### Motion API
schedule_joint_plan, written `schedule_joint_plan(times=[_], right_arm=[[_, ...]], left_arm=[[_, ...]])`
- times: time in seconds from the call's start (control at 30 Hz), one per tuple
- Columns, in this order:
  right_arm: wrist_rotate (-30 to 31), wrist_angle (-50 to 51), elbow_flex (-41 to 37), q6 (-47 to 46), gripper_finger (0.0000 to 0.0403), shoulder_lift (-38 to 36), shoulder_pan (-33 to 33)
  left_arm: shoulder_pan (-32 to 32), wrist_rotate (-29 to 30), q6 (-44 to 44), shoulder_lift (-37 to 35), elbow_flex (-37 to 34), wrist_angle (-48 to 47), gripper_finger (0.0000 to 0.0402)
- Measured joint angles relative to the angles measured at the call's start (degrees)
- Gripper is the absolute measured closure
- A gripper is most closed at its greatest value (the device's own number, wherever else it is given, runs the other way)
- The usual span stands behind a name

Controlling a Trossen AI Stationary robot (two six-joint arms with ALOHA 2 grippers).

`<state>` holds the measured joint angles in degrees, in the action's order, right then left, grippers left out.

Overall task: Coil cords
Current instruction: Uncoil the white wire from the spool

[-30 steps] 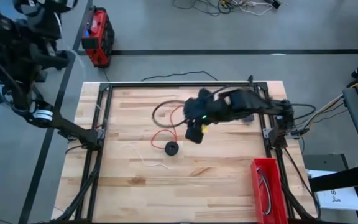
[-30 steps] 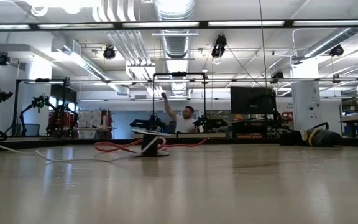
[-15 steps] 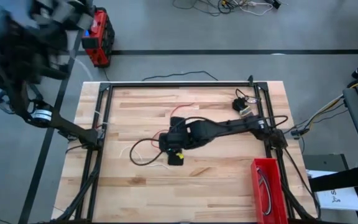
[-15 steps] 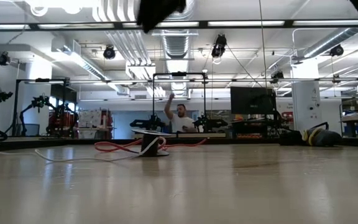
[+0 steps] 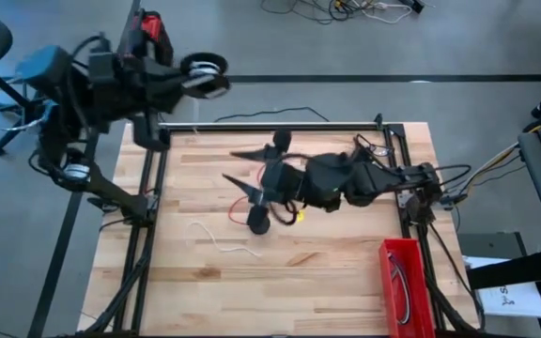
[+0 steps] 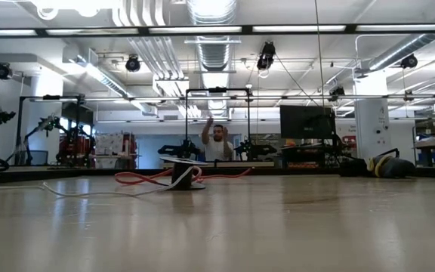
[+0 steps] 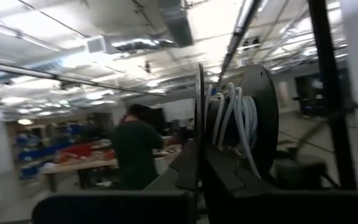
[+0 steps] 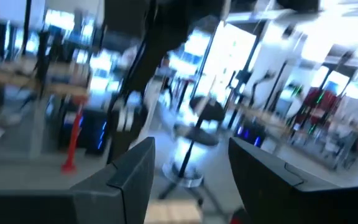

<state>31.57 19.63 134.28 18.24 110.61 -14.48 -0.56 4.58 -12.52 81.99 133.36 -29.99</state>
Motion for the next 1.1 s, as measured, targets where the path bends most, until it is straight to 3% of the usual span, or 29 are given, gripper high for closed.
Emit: schedule_joint_plan(times=[0.13, 0.27, 0.4, 0.57, 0.7, 0.87, 1.1], right_arm=[[-0.02, -8.19, 0.0, 3.54, 0.0203, 0.1, 0.25], [-0.59, -7.14, -0.04, 3.93, 0.0203, 0.11, 0.49], [-3.85, 6.01, -0.09, 2.35, 0.0203, 0.11, 0.48], [-8.54, 27.85, -1.46, -9.55, 0.0203, 1.65, 0.76], [-11.75, 34.23, -7.61, -15.85, 0.0203, 5.61, 0.92], [-20.08, 27.25, -16.57, -20.28, 0.0204, 11.83, 1.16], [-19.88, 1.06, -18.95, -23.4, 0.0204, 24.55, 2.6]], left_arm=[[-0.02, -5.24, 3.82, 2.02, -0.09, 1.06, 0.0401], [0.02, -8.0, 5.89, 2.85, -0.06, 1.86, 0.0401], [0.0, -8.52, 7.3, 2.69, -0.06, 2.96, 0.0401], [0.0, -8.66, 8.14, 0.56, -0.02, 5.21, 0.0401], [0.0, -8.65, 8.6, -0.88, 0.0, 6.23, 0.0401], [0.0, -8.61, 8.82, -2.55, -0.02, 6.42, 0.0401], [0.0, -8.59, 8.82, -4.08, 0.0, 5.79, 0.0401]])
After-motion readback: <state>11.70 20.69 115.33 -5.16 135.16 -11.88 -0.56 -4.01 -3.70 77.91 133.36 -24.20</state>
